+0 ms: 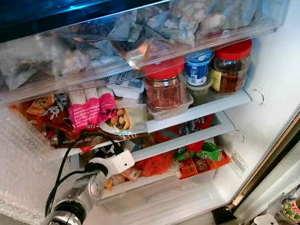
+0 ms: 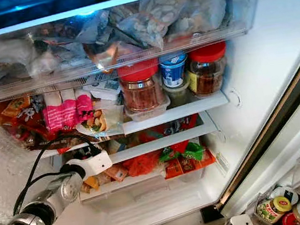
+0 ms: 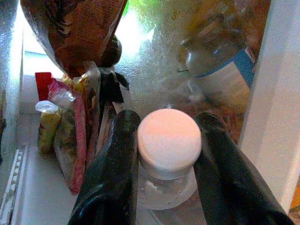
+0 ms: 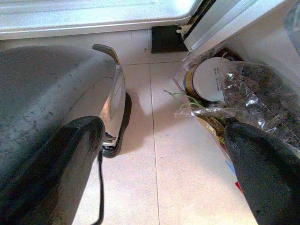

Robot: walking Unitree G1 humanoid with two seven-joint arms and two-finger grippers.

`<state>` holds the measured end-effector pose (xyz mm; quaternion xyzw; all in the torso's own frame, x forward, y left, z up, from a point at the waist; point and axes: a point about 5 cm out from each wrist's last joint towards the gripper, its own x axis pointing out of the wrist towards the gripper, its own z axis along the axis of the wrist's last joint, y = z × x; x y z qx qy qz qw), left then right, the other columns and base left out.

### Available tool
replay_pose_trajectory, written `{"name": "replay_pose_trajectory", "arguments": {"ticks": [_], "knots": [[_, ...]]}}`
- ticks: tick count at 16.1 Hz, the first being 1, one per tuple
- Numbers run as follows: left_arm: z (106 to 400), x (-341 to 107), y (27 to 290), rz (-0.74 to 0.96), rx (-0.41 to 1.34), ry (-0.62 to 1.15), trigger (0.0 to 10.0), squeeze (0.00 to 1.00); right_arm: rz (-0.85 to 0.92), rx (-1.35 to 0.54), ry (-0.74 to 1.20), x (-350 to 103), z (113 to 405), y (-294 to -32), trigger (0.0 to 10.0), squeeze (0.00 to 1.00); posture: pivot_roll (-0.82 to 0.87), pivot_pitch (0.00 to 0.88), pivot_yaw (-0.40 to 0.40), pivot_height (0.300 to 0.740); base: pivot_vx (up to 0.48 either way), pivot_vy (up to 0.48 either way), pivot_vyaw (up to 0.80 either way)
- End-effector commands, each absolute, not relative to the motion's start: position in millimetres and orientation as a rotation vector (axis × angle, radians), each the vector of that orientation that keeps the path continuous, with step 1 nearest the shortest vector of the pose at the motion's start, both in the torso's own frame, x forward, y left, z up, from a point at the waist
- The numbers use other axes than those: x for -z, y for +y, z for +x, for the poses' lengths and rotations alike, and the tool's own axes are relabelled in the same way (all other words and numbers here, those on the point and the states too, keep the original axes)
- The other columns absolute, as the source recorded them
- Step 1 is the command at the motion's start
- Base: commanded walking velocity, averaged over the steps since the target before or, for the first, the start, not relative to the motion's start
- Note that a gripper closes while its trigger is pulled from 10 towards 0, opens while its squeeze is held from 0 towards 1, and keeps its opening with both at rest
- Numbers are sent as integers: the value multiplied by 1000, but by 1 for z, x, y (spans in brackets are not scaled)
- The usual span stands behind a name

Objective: Restocking fridge

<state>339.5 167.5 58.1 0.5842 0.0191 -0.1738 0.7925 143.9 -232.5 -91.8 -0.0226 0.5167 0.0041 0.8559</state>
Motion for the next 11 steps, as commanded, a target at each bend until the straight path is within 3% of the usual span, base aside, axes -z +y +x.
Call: {"name": "replay_pose_trajectory", "arguments": {"ticks": [1, 5, 11], "knots": [[315, -24, 173, 1287, 478, 185, 10000, 0, -38, -14, 1106, 95, 138, -230, 10000, 0, -117, 121, 3, 660, 0, 0, 0], [312, -23, 177, 1406, 409, 110, 10000, 0, -37, -1, 1093, 94, 137, -231, 10000, 0, -124, 143, 1, 660, 0, 0, 0], [315, -26, 183, 1453, 334, 87, 10000, 0, -40, 1, 1088, 94, 137, -232, 10000, 0, -129, 156, -4, 660, 0, 0, 0]]}}
